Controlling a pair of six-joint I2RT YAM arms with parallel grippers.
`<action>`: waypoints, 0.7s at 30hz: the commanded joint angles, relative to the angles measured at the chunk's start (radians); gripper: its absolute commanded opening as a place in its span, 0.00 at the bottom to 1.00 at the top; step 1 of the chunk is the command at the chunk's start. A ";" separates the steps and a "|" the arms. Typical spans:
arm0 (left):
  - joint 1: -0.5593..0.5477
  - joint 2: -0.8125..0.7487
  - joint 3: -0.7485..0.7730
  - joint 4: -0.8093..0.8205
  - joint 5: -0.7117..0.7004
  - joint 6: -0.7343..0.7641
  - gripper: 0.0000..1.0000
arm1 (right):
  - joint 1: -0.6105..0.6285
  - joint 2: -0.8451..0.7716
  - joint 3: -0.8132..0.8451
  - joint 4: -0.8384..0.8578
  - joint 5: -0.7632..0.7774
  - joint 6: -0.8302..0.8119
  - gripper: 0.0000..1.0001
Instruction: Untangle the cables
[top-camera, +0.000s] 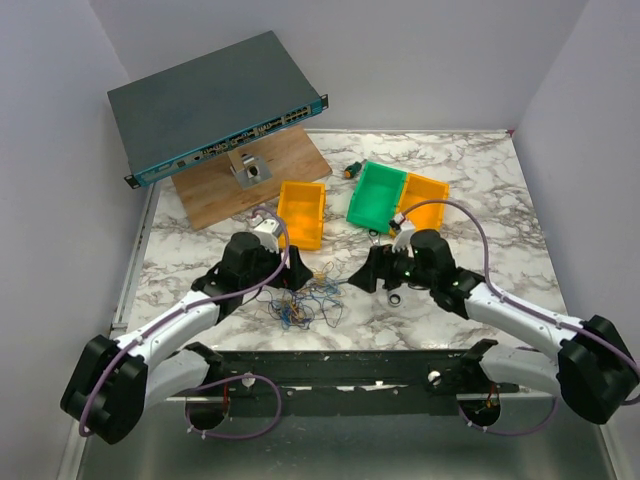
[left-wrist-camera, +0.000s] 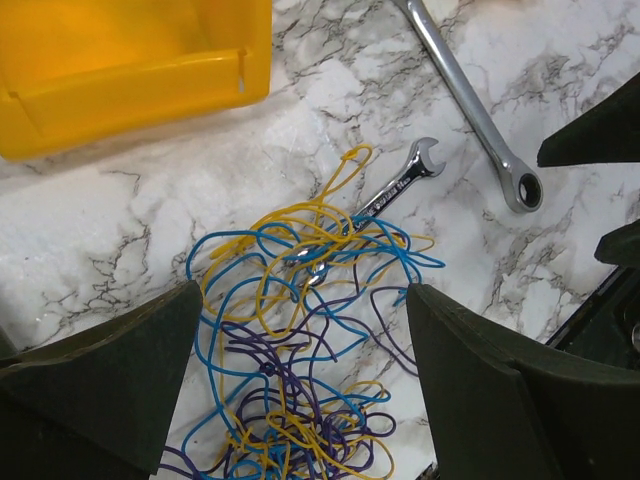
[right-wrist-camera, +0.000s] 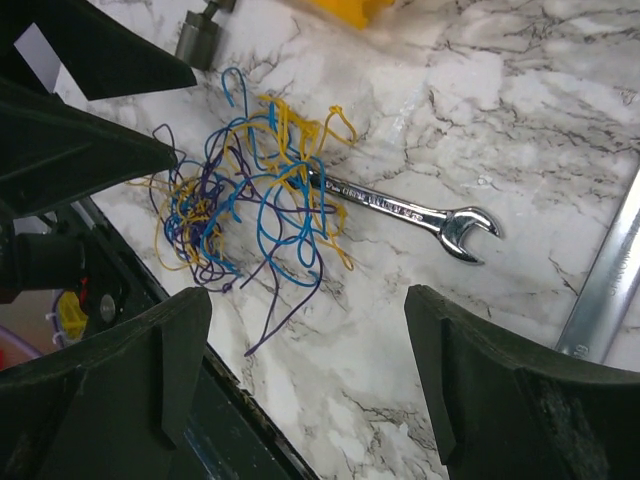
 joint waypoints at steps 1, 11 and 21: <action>-0.006 0.042 0.040 -0.118 -0.035 -0.048 0.85 | 0.018 0.071 -0.021 0.067 -0.081 -0.003 0.87; -0.012 0.034 0.000 -0.058 0.000 -0.081 0.83 | 0.123 0.263 0.008 0.188 -0.041 0.019 0.74; -0.012 0.036 0.018 -0.070 -0.028 -0.072 0.80 | 0.192 0.408 0.048 0.266 -0.007 0.042 0.67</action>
